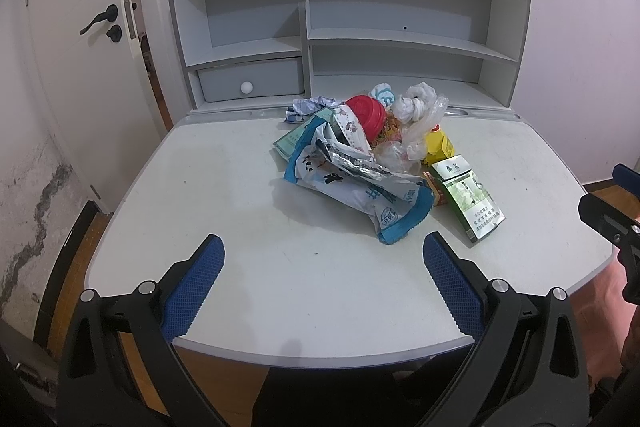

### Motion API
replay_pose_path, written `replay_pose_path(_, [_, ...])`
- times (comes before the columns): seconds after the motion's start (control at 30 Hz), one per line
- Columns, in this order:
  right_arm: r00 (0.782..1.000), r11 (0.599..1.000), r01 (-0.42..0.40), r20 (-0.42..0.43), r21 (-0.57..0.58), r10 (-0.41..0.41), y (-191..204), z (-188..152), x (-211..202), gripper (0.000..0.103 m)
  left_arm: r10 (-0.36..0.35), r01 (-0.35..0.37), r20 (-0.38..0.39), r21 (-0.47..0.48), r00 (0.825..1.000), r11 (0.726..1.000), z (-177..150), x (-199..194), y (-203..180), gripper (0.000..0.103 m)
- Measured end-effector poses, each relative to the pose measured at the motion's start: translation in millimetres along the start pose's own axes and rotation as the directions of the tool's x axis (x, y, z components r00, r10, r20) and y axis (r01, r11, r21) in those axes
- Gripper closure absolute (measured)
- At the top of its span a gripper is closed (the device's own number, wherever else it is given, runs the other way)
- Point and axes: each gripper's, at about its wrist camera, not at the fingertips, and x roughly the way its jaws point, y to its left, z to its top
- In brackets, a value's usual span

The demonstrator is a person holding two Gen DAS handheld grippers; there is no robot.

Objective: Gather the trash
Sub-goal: 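Grasp the blue-white wrapper with the left tool while the right tool grasps the cigarette pack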

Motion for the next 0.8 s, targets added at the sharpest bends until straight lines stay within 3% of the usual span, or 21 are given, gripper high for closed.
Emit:
replay_pose_path(0.3, [1.000, 1.000, 0.000, -0.031, 0.003, 0.000, -2, -3, 11, 0.006, -0.074, 0.070, -0.076, -0.055, 0.994, 0.996, 8, 22, 6, 0.006])
replay_pose_path(0.47, [0.997, 1.000, -0.018, -0.071, 0.008, 0.018, -8, -7, 29, 0.006, -0.127, 0.104, -0.156, -0.147, 0.980, 0.984, 29, 64, 2, 0.006])
replay_pose_path(0.8, [0.988, 0.999, -0.049, -0.143, 0.015, 0.051, -23, -9, 71, 0.006, -0.076, 0.015, -0.240, -0.247, 0.968, 0.969, 53, 143, -21, 0.006])
